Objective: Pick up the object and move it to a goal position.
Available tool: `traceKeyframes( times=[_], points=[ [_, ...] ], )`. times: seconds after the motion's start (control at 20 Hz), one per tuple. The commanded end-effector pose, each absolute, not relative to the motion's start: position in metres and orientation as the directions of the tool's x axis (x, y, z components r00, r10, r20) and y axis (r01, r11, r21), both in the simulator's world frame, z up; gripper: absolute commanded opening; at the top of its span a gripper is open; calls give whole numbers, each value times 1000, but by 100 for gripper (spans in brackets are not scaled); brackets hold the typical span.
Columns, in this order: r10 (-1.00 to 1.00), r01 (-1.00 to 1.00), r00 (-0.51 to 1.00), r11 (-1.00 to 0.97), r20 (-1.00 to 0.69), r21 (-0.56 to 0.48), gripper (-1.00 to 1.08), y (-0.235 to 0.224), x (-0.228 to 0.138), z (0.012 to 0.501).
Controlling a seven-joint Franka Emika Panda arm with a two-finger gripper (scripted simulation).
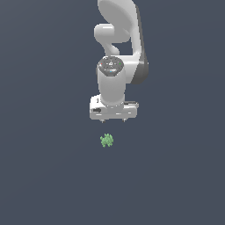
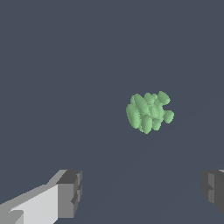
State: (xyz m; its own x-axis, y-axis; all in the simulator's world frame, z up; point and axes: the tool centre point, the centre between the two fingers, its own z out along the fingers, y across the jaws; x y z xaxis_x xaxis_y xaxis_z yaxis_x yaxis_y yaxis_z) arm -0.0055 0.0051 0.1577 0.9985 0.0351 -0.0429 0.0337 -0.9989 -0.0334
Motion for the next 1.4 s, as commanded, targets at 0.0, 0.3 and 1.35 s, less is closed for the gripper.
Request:
traceKeyframes(
  times=[0.0,0.3,1.35],
  points=[
    [60,59,997,-998,-39,-31,100,2,-1,152],
    [156,156,987,-988,-22,-20,100,-10,15,129],
    [299,299,954,-954,-1,-1,100,-29,36,81]
  ],
)
